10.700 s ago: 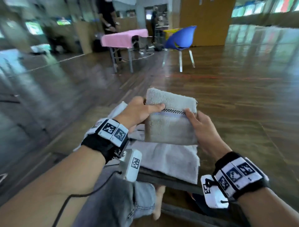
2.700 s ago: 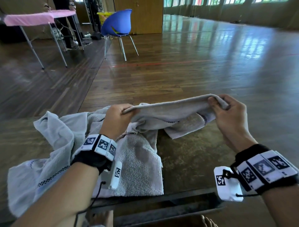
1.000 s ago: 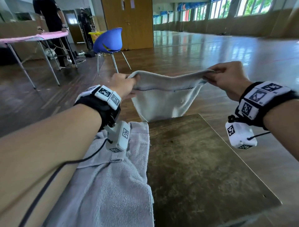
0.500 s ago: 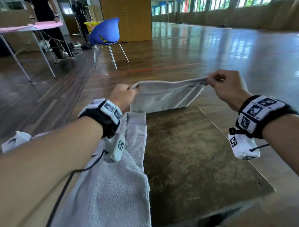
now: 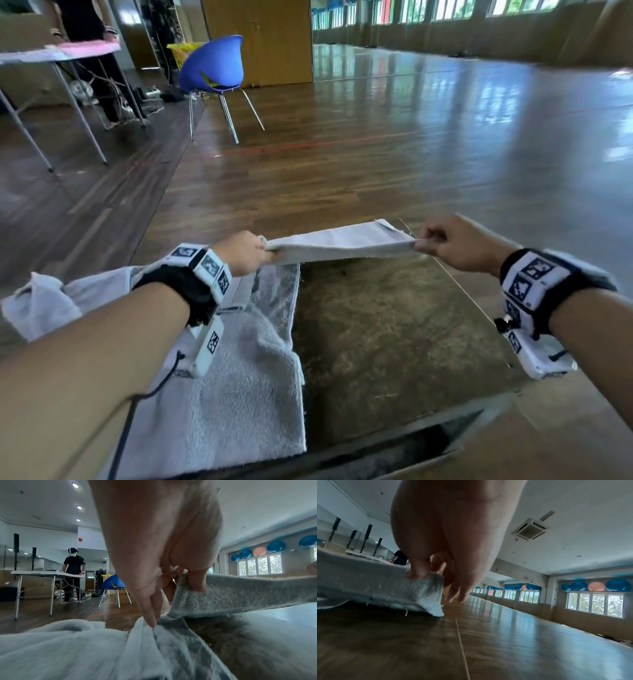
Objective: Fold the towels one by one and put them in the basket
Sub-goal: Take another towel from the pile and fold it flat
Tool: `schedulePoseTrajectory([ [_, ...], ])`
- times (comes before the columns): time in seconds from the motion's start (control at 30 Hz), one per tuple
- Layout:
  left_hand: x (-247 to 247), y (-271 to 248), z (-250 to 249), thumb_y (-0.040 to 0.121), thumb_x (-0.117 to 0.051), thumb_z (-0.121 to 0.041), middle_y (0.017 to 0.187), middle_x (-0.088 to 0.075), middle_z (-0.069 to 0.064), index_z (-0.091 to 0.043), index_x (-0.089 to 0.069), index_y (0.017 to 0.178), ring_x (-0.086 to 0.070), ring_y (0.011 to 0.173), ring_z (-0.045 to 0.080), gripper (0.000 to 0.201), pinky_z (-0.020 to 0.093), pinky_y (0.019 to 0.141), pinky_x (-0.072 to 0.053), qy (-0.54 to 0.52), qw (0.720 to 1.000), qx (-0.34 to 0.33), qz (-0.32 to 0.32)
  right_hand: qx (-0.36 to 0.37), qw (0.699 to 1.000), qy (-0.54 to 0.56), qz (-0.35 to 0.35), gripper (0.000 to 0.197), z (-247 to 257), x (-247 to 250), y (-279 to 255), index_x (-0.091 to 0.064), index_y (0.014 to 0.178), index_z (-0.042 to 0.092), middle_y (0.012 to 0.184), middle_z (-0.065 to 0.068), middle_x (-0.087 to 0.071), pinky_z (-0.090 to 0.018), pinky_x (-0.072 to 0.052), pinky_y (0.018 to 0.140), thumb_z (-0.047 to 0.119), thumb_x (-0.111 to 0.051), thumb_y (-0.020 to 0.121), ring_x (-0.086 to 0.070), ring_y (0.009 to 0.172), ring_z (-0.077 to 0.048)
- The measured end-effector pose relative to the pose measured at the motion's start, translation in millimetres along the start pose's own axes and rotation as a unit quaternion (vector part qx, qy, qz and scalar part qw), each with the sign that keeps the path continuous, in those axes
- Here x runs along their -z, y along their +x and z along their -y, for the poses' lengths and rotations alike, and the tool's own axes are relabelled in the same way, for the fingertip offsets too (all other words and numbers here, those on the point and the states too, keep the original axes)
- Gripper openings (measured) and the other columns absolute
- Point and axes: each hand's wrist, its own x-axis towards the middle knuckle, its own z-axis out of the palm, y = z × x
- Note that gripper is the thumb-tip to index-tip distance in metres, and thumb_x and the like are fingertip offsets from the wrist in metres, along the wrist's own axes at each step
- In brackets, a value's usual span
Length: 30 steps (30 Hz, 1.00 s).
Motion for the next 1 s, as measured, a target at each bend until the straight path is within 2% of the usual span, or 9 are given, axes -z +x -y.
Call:
schedulePoseTrajectory([
  [0.07,2,-18,5,0.095,-0.06,-0.043,0.054,-0.039,-0.006,-0.014,-0.049,0.054,-0.039,0.041,0.004,0.051,0.016,0.045,-0.03,-0.018,1.0,-0.021,0.0,0.001,0.999,0.028,-0.042,0.028,4,-4,-20,-0.061,0.066,0.024,0.067,0.002,-0.06,-0.035,-0.043,0.069,0.019,-0.073,0.091,-0.052,0.068,-0.017],
  [0.17,6,-49,7,0.098,-0.058,-0.038,0.057,-0.046,-0.006,-0.009,-0.066,0.072,-0.051,0.048,-0.005,0.039,0.012,0.049,-0.037,-0.029,0.999,-0.038,0.014,0.028,0.994,0.058,-0.087,0.026,18,-8,-52,-0.062,0.068,0.022,0.066,0.006,-0.059,-0.032,-0.041,0.065,0.019,-0.073,0.091,-0.052,0.068,-0.014],
  [0.27,13,-82,9,0.095,-0.061,-0.043,0.046,-0.044,-0.006,-0.01,-0.067,0.079,-0.049,0.054,0.014,0.037,0.021,0.053,-0.039,-0.06,0.998,-0.023,0.018,0.041,0.992,0.078,-0.087,0.025,33,-7,-83,-0.063,0.068,0.025,0.065,0.005,-0.057,-0.031,-0.041,0.063,0.022,-0.072,0.092,-0.05,0.065,-0.013],
  [0.4,16,-121,13,0.092,-0.066,-0.043,0.056,-0.053,0.006,0.002,-0.067,0.072,-0.05,0.057,0.018,0.049,0.028,0.061,-0.038,-0.05,0.998,-0.027,0.036,0.037,0.995,0.091,-0.016,0.021,46,1,-120,-0.069,0.074,0.023,0.068,0.004,-0.06,-0.031,-0.042,0.064,0.025,-0.069,0.095,-0.052,0.066,-0.013],
  [0.53,2,-153,16,0.089,-0.07,-0.042,0.084,-0.072,0.005,-0.011,-0.068,0.083,-0.072,0.074,0.021,0.032,0.032,0.065,-0.052,-0.094,0.987,0.0,0.129,0.03,0.992,0.019,0.121,0.014,56,11,-154,-0.074,0.083,0.021,0.075,0.003,-0.069,-0.011,-0.043,0.061,0.029,-0.07,0.094,-0.057,0.067,-0.007],
  [0.63,-15,-172,21,0.082,-0.077,-0.041,0.08,-0.073,0.002,-0.015,-0.072,0.079,-0.071,0.065,0.017,0.027,0.025,0.054,-0.051,-0.072,0.972,0.021,0.224,0.01,0.974,-0.011,0.225,0.012,61,9,-180,-0.077,0.082,0.027,0.084,-0.006,-0.073,-0.032,-0.051,0.077,0.034,-0.074,0.091,-0.062,0.073,-0.012],
  [0.83,-43,-204,22,0.071,-0.084,-0.05,0.083,-0.076,-0.003,-0.019,-0.08,0.09,-0.072,0.07,0.02,0.036,0.028,0.06,-0.056,0.012,0.925,0.052,0.376,-0.11,0.897,0.014,0.428,0.008,60,-14,-221,-0.081,0.086,0.031,0.085,0.019,-0.075,-0.028,-0.055,0.081,0.037,-0.075,0.089,-0.068,0.085,-0.002],
  [0.93,-44,-201,12,0.081,-0.072,-0.056,0.09,-0.079,0.001,-0.014,-0.078,0.095,-0.073,0.073,0.021,0.044,0.031,0.07,-0.055,0.01,0.912,0.063,0.406,-0.104,0.907,0.041,0.406,0.02,59,-24,-217,-0.079,0.1,0.026,0.099,0.008,-0.079,-0.034,-0.057,0.091,0.042,-0.068,0.094,-0.075,0.092,-0.008],
  [1.0,-43,-187,2,0.089,-0.067,-0.048,0.085,-0.078,0.005,-0.011,-0.078,0.089,-0.07,0.068,0.02,0.038,0.031,0.068,-0.055,-0.021,0.946,0.018,0.324,-0.074,0.94,0.054,0.33,0.022,61,-29,-202,-0.078,0.098,0.02,0.095,0.003,-0.079,-0.037,-0.059,0.09,0.038,-0.066,0.097,-0.075,0.089,-0.011],
])
